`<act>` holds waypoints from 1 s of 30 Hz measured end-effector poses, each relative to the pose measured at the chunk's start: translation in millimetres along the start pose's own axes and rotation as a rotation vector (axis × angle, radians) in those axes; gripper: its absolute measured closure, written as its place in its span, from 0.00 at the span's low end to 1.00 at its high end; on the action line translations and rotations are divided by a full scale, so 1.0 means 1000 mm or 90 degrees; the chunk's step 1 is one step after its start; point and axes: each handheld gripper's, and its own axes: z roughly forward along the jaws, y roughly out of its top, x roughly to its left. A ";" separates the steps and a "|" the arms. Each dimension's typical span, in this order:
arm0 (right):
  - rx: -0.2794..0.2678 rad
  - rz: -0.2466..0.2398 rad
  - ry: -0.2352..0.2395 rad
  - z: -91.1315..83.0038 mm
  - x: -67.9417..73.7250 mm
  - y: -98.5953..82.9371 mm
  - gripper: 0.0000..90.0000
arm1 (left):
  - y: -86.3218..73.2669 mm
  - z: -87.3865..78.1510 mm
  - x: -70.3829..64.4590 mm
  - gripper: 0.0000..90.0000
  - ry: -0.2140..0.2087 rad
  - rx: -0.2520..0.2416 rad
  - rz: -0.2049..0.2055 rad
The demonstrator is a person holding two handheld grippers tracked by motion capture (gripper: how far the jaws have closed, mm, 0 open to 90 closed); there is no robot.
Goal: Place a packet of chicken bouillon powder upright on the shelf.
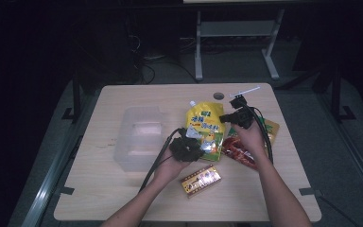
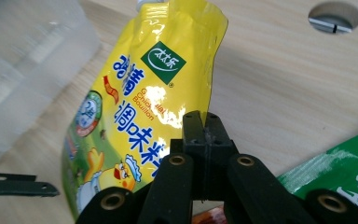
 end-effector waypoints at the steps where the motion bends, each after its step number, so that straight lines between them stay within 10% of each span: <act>1: -0.003 -0.004 0.002 -0.003 0.002 0.000 1.00 | -0.001 -0.001 0.000 0.74 0.002 -0.007 -0.001; 30: -0.127 -0.166 0.010 -0.071 0.048 -0.030 1.00 | -0.006 -0.016 0.012 0.35 0.050 -0.056 -0.077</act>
